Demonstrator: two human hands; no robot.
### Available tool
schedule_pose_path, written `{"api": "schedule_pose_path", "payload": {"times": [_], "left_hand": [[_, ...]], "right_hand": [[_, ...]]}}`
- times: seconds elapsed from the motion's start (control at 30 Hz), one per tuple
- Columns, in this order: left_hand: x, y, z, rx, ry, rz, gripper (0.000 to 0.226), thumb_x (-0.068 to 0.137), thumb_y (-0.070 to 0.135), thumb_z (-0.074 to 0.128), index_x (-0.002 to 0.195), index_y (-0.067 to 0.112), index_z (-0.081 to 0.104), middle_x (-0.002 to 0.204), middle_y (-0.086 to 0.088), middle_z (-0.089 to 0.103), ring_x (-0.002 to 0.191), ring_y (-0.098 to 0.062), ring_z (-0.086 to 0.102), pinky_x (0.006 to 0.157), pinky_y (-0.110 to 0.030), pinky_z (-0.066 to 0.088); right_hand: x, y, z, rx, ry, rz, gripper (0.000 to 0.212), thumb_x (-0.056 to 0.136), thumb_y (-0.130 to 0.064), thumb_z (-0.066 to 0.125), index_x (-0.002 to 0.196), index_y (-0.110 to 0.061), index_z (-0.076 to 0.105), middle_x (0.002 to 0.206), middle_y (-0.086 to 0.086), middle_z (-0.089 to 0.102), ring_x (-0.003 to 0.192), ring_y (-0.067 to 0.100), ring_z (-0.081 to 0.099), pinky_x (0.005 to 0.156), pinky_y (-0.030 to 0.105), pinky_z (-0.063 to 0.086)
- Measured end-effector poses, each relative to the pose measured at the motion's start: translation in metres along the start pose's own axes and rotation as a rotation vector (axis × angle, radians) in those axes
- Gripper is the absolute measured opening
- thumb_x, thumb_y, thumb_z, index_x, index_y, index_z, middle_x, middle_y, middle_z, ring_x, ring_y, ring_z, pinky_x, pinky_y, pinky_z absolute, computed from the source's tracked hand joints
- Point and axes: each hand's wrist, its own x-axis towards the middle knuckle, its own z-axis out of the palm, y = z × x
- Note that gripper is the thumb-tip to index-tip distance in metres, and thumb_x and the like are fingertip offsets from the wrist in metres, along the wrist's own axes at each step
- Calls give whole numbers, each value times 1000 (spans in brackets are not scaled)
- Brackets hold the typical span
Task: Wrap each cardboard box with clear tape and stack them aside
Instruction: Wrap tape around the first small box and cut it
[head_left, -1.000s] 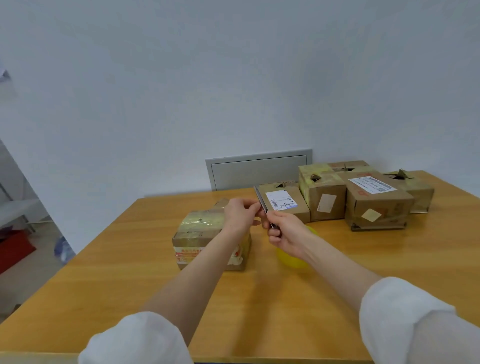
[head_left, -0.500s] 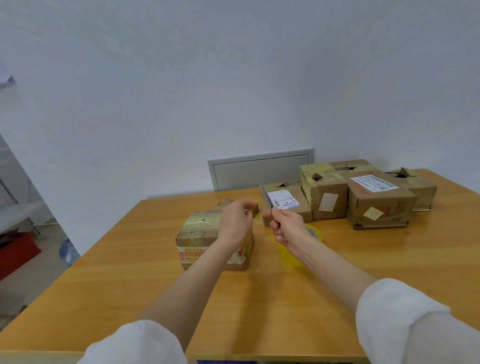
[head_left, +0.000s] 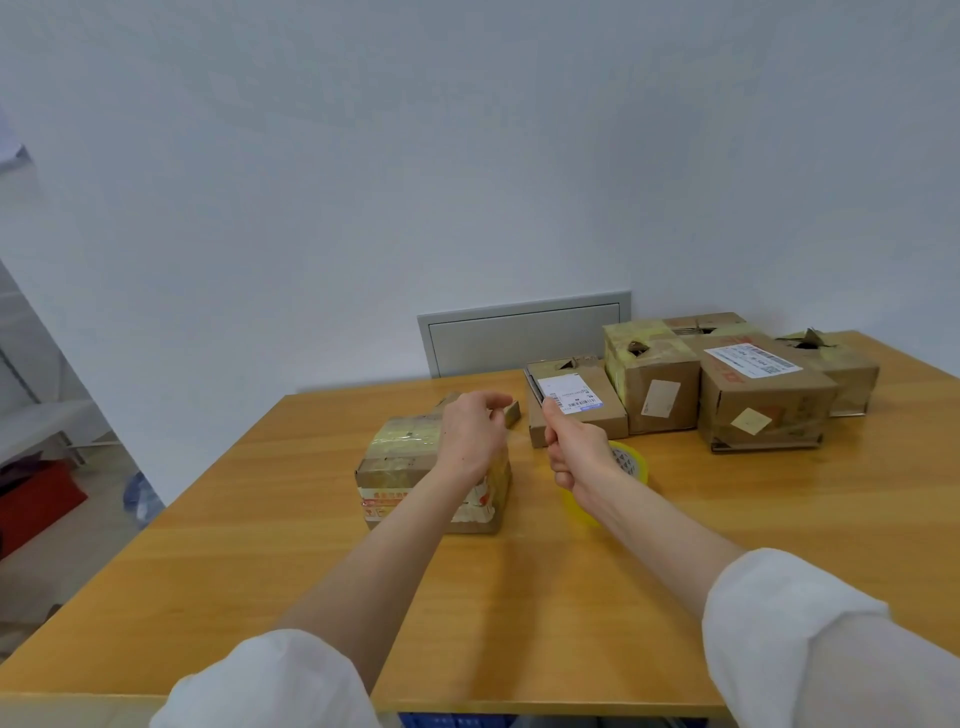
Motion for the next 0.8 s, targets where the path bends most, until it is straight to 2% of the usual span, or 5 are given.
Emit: {"api": "schedule_pose_path", "payload": {"times": [0.23, 0.43, 0.6, 0.73, 0.8], "left_hand": [[1, -4, -2, 4, 1, 12, 29, 95, 8, 48, 116, 13, 68, 119, -2, 67, 112, -15, 59, 94, -26, 44], [0, -13, -5, 226, -56, 90, 34, 94, 17, 49, 125, 15, 62, 128, -1, 61, 119, -16, 54, 98, -29, 43], [-6, -23, -5, 512, -252, 84, 60, 89, 38, 50, 145, 20, 37, 153, -2, 34, 142, -19, 27, 118, -45, 18], [-7, -31, -6, 594, -336, 89, 60, 94, 35, 47, 149, 19, 29, 158, -1, 20, 145, -19, 20, 114, -42, 29], [-6, -34, -5, 621, -350, 101, 59, 96, 32, 45, 150, 18, 26, 159, -1, 18, 146, -19, 16, 116, -40, 25]], "right_hand": [[-2, -5, 5, 11, 28, 58, 46, 91, -56, 53, 68, -16, 47, 45, -6, 34, 42, 9, 25, 39, 21, 21], [8, -3, 13, 135, -66, 65, 35, 103, -32, 40, 85, -8, 57, 60, 2, 44, 42, 9, 32, 42, 21, 26], [11, 2, 16, 139, -67, 56, 27, 104, -18, 36, 93, -9, 60, 69, 8, 53, 55, 13, 45, 54, 25, 42], [12, 3, 16, 82, -60, 34, 25, 103, -15, 38, 94, -6, 59, 69, 5, 49, 50, 10, 37, 44, 20, 33], [13, 4, 16, 43, -54, 22, 26, 104, -18, 39, 91, -7, 60, 65, 2, 45, 46, 9, 32, 38, 17, 26]]}}
